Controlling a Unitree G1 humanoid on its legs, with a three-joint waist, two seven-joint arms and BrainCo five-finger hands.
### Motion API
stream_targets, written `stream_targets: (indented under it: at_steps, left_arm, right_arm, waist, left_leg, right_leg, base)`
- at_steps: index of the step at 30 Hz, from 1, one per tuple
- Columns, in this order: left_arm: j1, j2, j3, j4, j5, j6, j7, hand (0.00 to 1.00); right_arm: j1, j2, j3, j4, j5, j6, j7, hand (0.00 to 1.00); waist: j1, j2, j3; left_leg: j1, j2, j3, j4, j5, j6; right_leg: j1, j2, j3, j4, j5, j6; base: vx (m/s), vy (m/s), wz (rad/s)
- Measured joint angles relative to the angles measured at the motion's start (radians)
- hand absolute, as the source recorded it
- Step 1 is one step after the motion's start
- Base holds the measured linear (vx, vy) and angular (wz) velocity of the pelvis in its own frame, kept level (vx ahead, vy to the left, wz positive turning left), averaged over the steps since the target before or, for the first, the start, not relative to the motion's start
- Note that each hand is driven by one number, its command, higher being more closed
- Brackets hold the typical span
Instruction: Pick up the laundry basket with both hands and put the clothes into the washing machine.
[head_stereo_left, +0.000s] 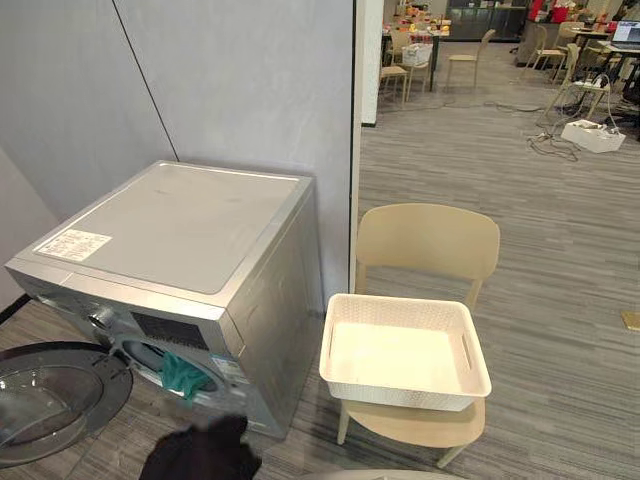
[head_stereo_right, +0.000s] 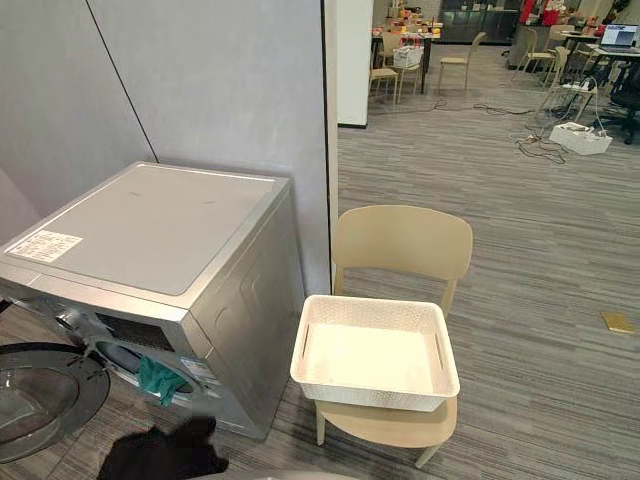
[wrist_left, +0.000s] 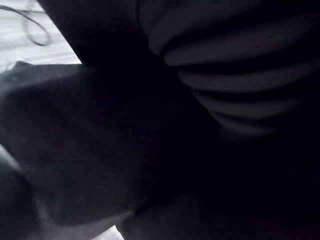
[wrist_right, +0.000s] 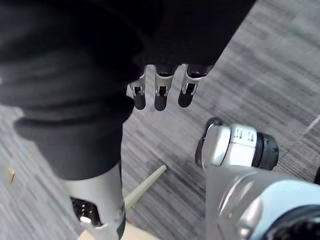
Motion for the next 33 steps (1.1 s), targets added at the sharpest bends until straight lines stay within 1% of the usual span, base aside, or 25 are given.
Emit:
stream_targets:
  at_steps: [1,6,8,10,11,13,14,15,16,17,19,20,21,22,23,24,25,26,27,28,29,30,31,32,33]
  left_arm:
    - [0.001,-0.002,0.022,0.013,-0.013,0.001,-0.001,1.0]
    - [-0.004,-0.008,0.047,0.028,-0.036,0.002,-0.03,1.0]
    - [-0.028,-0.016,0.05,0.027,-0.037,0.001,-0.043,1.0]
    - [-0.073,-0.015,0.037,0.018,-0.037,-0.001,-0.042,1.0]
    - [-0.079,-0.014,0.032,0.008,-0.037,-0.002,-0.042,1.0]
    - [-0.096,-0.006,-0.004,-0.014,-0.037,-0.004,-0.04,1.0]
    - [-0.111,0.004,-0.019,-0.024,-0.04,-0.004,-0.039,1.0]
    - [-0.118,0.005,-0.023,-0.028,-0.054,-0.004,-0.039,1.0]
    - [-0.142,0.002,-0.019,-0.029,-0.087,-0.003,-0.038,1.0]
    - [-0.146,-0.001,-0.016,-0.029,-0.147,-0.003,-0.032,1.0]
    - [-0.142,-0.003,0.017,-0.031,-0.208,-0.007,-0.016,1.0]
    - [-0.14,-0.003,0.02,-0.031,-0.229,-0.011,-0.011,1.0]
    - [-0.134,-0.001,0.023,-0.03,-0.258,-0.021,0.004,1.0]
    - [-0.136,0.001,0.038,-0.03,-0.263,-0.022,0.009,1.0]
    - [-0.14,0.005,0.039,-0.03,-0.263,-0.023,0.009,1.0]
    - [-0.138,0.022,0.034,-0.028,-0.26,-0.024,0.012,1.0]
    - [-0.141,0.051,-0.004,-0.018,-0.257,-0.024,0.016,1.0]
    - [-0.143,0.064,-0.023,-0.011,-0.253,-0.023,0.016,1.0]
    - [-0.143,0.072,-0.049,-0.004,-0.246,-0.023,0.017,1.0]
    - [-0.148,0.084,-0.083,-0.002,-0.228,-0.023,0.018,1.0]
    - [-0.158,0.088,-0.108,-0.002,-0.217,-0.023,0.019,1.0]
    - [-0.167,0.087,-0.14,0.0,-0.208,-0.023,0.018,1.0]
    - [-0.172,0.086,-0.157,0.003,-0.204,-0.023,0.016,1.0]
    - [-0.175,0.083,-0.185,0.015,-0.186,-0.022,0.005,1.0]
    - [-0.177,0.081,-0.201,0.024,-0.179,-0.02,0.002,1.0]
  right_arm:
    - [-0.008,-0.002,0.0,0.018,0.017,0.0,0.0,0.0]
    - [-0.068,-0.011,-0.002,0.063,0.067,0.0,0.002,0.0]
    - [-0.115,-0.014,0.038,0.071,0.078,0.0,-0.001,0.0]
    - [-0.146,-0.031,0.161,0.07,0.057,-0.002,-0.002,0.0]
    - [-0.158,-0.036,0.183,0.07,0.055,-0.002,-0.004,0.0]
    - [-0.198,-0.053,0.229,0.062,0.011,-0.001,-0.024,0.0]
    - [-0.229,-0.062,0.231,0.062,-0.024,0.001,-0.031,0.0]
    - [-0.243,-0.062,0.231,0.059,-0.03,0.001,-0.036,0.0]
    - [-0.267,-0.069,0.224,0.033,-0.032,0.001,-0.051,0.0]
    - [-0.285,-0.081,0.223,0.006,-0.031,-0.002,-0.066,0.0]
    - [-0.305,-0.092,0.222,0.003,-0.029,0.0,-0.09,0.0]
    - [-0.306,-0.093,0.224,-0.001,-0.031,-0.001,-0.088,0.0]
    - [-0.318,-0.094,0.227,-0.008,-0.031,-0.001,-0.087,0.0]
    - [-0.342,-0.099,0.228,-0.007,-0.037,0.0,-0.088,0.0]
    - [-0.353,-0.095,0.228,0.001,-0.046,0.002,-0.088,0.0]
    - [-0.358,-0.08,0.251,0.022,-0.067,0.003,-0.084,0.0]
    - [-0.364,-0.073,0.27,0.048,-0.093,0.005,-0.076,0.0]
    - [-0.376,-0.074,0.273,0.061,-0.104,0.011,-0.074,0.0]
    - [-0.381,-0.075,0.28,0.075,-0.114,0.019,-0.072,0.0]
    - [-0.381,-0.079,0.298,0.083,-0.13,0.024,-0.069,0.0]
    - [-0.384,-0.083,0.307,0.096,-0.132,0.025,-0.068,0.0]
    - [-0.391,-0.088,0.307,0.106,-0.133,0.034,-0.068,0.0]
    - [-0.396,-0.091,0.306,0.113,-0.134,0.037,-0.069,0.0]
    - [-0.4,-0.097,0.306,0.12,-0.14,0.044,-0.071,0.0]
    - [-0.402,-0.101,0.306,0.12,-0.143,0.047,-0.071,0.0]
  waist:
    - [0.0,-0.002,0.002]
    - [0.002,-0.005,0.003]
    - [0.004,-0.009,0.011]
    - [0.007,-0.021,0.03]
    - [0.008,-0.025,0.037]
    - [0.03,-0.034,0.042]
    - [0.032,-0.046,0.048]
    - [0.031,-0.059,0.055]
    - [0.03,-0.056,0.083]
    - [0.031,-0.045,0.099]
    - [0.032,-0.042,0.099]
    - [0.031,-0.042,0.099]
    - [0.033,-0.04,0.099]
    - [0.034,-0.035,0.101]
    - [0.037,-0.048,0.106]
    - [0.039,-0.076,0.101]
    - [0.037,-0.099,0.088]
    - [0.038,-0.103,0.085]
    - [0.041,-0.105,0.084]
    - [0.05,-0.098,0.084]
    - [0.054,-0.09,0.085]
    - [0.057,-0.088,0.082]
    - [0.058,-0.079,0.08]
    - [0.057,-0.064,0.076]
    - [0.054,-0.05,0.079]
  left_leg:
    - [0.006,0.002,0.002,-0.007,0.0,0.0]
    - [0.03,0.007,0.014,-0.013,0.006,-0.006]
    - [0.015,0.004,-0.004,-0.003,0.007,-0.008]
    - [-0.04,-0.01,-0.077,0.051,0.008,-0.008]
    - [-0.054,-0.015,-0.103,0.059,0.009,-0.008]
    - [-0.114,-0.042,-0.193,0.058,0.043,-0.005]
    - [-0.154,-0.06,-0.228,0.051,0.076,0.004]
    - [-0.165,-0.065,-0.225,0.049,0.08,0.018]
    - [-0.204,-0.042,-0.155,0.117,0.063,0.046]
    - [-0.251,-0.01,-0.077,0.251,0.028,0.077]
    - [-0.278,0.028,-0.006,0.352,-0.012,0.093]
    - [-0.285,0.045,0.007,0.373,-0.022,0.088]
    - [-0.294,0.078,0.022,0.389,-0.054,0.065]
    - [-0.306,0.094,0.056,0.383,-0.079,0.023]
    - [-0.313,0.075,0.063,0.377,-0.078,0.024]
    - [-0.317,0.033,0.06,0.337,-0.068,0.024]
    - [-0.326,0.007,0.052,0.308,-0.057,0.02]
    - [-0.328,-0.006,0.047,0.298,-0.05,0.025]
    - [-0.331,-0.024,0.04,0.291,-0.046,0.028]
    - [-0.348,-0.041,0.032,0.304,-0.052,0.038]
    - [-0.371,-0.053,0.021,0.33,-0.064,0.056]
    - [-0.408,-0.067,0.01,0.377,-0.084,0.079]
    - [-0.427,-0.074,0.008,0.396,-0.094,0.089]
    - [-0.45,-0.093,0.006,0.42,-0.111,0.11]
    - [-0.46,-0.107,0.002,0.429,-0.12,0.124]
  right_leg:
    - [0.001,0.003,0.002,0.002,-0.001,-0.004]
    - [0.006,0.012,0.015,0.007,-0.002,-0.001]
    - [0.007,0.005,-0.008,0.022,-0.01,-0.002]
    - [0.0,-0.02,-0.084,0.079,-0.051,-0.001]
    - [-0.002,-0.026,-0.109,0.095,-0.065,-0.002]
    - [-0.035,-0.063,-0.205,0.168,-0.116,-0.002]
    - [-0.05,-0.096,-0.275,0.207,-0.141,-0.005]
    - [-0.051,-0.118,-0.319,0.22,-0.15,-0.008]
    - [-0.039,-0.151,-0.391,0.233,-0.152,-0.01]
    - [-0.011,-0.175,-0.46,0.243,-0.155,-0.01]
    - [0.016,-0.203,-0.533,0.248,-0.154,-0.008]
    - [0.021,-0.209,-0.55,0.248,-0.152,-0.005]
    - [0.025,-0.216,-0.568,0.248,-0.143,0.01]
    - [0.022,-0.224,-0.578,0.248,-0.131,0.032]
    - [0.021,-0.235,-0.58,0.241,-0.121,0.041]
    - [0.019,-0.244,-0.579,0.195,-0.104,0.034]
    - [0.029,-0.241,-0.576,0.127,-0.071,0.024]
    - [0.041,-0.241,-0.576,0.092,-0.04,0.019]
    - [0.059,-0.242,-0.576,0.048,0.005,0.027]
    - [0.068,-0.249,-0.579,0.018,0.038,0.035]
    - [0.069,-0.257,-0.584,0.012,0.043,0.033]
    - [0.068,-0.268,-0.589,0.008,0.043,0.033]
    - [0.064,-0.278,-0.593,0.007,0.043,0.033]
    - [0.049,-0.298,-0.598,0.026,0.045,0.031]
    - [0.042,-0.316,-0.596,0.065,0.052,0.015]
  base:
    - [0.09,-0.017,-0.13]
    - [0.07,-0.007,-0.09]
    - [0.05,-0.004,0.34]
    - [-0.02,-0.028,0.98]
    - [-0.04,-0.05,1.29]
    - [-0.06,-0.06,1.57]
    - [-0.07,-0.04,1.7]
    - [-0.06,0.002,1.95]
    - [-0.05,0.03,1.83]
    - [-0.04,0.048,1.71]
    - [-0.03,0.126,1.23]
    - [-0.02,0.21,0.92]
    - [0.0,0.232,0.58]
    - [-0.01,0.268,0.4]
    - [-0.03,0.255,0.27]
    - [0.0,0.225,0.34]
    - [0.02,0.193,0.4]
    - [0.05,0.205,0.38]
    - [0.02,0.214,0.31]
    - [0.02,0.218,0.35]
    - [0.02,0.249,0.46]
    - [0.01,0.16,0.39]
    - [0.03,0.271,0.35]
    - [0.02,0.196,0.27]
    - [0.02,0.298,0.34]
